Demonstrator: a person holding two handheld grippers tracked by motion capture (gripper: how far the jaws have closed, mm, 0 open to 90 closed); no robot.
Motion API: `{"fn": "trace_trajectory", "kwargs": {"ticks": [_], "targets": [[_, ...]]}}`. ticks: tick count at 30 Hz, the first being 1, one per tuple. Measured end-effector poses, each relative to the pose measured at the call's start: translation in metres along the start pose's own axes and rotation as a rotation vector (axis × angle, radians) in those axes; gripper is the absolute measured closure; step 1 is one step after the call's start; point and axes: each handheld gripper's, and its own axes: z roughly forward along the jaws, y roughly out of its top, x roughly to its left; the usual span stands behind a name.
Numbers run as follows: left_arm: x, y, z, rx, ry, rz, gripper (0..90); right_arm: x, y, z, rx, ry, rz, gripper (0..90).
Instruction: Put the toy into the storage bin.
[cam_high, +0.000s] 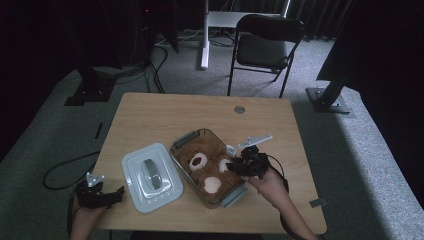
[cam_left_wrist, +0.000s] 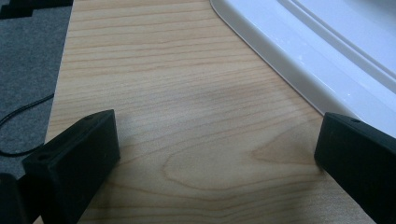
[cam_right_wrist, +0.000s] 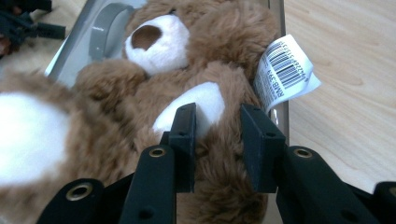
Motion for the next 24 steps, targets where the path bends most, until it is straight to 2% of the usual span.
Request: {"fn": "trace_trajectory", "kwargs": {"ticks": [3,5,11,13,17,20,24], "targets": [[0.0,0.0,0.0,0.002,0.0,0.003,0.6,-0.001,0.004,0.009,0.036,0.003,0.002,65.9],[0.0,0.0,0.0,0.002,0.0,0.002,0.6,0.001,0.007,0.018,0.076,-0.01,-0.03,67.1],[0.0,0.0,0.0,0.002,0.0,0.001,0.6,0.013,0.017,0.042,0.231,-0.121,-0.158,71.0],[0.0,0.0,0.0,0.002,0.0,0.0,0.6,0.014,0.019,0.05,0.259,-0.133,-0.161,71.6],[0.0,0.0,0.0,0.002,0.0,0.0,0.6,0.013,0.018,0.049,0.238,-0.132,-0.169,71.3],[0.0,0.0,0.0,0.002,0.0,0.002,0.6,0.011,0.016,0.042,0.187,-0.111,-0.152,67.0],[0.0,0.0,0.0,0.001,0.0,0.001,0.6,0.006,0.015,0.023,0.112,-0.039,-0.109,61.0]]}}
